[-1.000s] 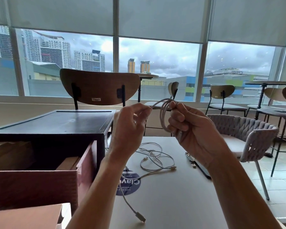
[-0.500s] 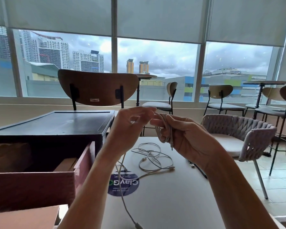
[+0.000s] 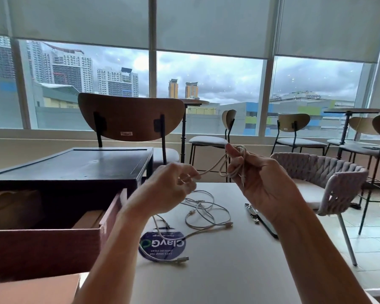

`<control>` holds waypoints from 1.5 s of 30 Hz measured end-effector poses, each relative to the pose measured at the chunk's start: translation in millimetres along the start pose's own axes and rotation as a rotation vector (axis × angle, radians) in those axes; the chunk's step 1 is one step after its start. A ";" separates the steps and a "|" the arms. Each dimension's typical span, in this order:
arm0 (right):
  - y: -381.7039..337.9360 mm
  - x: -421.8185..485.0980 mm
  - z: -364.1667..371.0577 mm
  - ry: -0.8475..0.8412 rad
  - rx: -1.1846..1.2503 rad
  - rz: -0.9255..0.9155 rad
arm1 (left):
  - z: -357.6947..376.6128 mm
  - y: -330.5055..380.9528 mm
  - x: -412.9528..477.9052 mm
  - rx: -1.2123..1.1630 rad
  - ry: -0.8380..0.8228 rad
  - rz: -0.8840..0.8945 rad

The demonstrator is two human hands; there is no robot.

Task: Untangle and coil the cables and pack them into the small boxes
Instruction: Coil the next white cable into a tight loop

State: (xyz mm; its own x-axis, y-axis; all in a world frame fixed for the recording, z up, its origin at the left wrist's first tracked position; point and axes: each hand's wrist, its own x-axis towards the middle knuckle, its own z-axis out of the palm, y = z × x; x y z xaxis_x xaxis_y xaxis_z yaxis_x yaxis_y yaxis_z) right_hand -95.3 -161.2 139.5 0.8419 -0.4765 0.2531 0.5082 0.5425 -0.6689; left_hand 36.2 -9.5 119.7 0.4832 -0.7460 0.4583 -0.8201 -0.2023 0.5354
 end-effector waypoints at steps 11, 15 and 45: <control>0.3 -7.8 -4.6 -0.132 -0.411 0.248 | 17.0 8.4 10.5 -0.212 0.181 0.100; -1.3 -6.2 -7.8 -0.227 -0.458 0.318 | 9.8 5.3 13.1 -0.323 0.505 0.146; -1.9 -2.7 -10.2 -0.630 -0.261 0.279 | 18.8 9.9 13.2 -0.220 0.714 -0.049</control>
State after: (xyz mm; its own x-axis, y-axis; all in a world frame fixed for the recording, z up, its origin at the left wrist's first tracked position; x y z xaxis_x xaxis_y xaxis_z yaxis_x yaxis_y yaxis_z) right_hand -100.4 -168.0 132.9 0.9180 0.1859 0.3503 0.2663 0.3656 -0.8919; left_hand 28.7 -33.3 117.7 0.6608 -0.1308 0.7391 -0.7483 -0.0375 0.6623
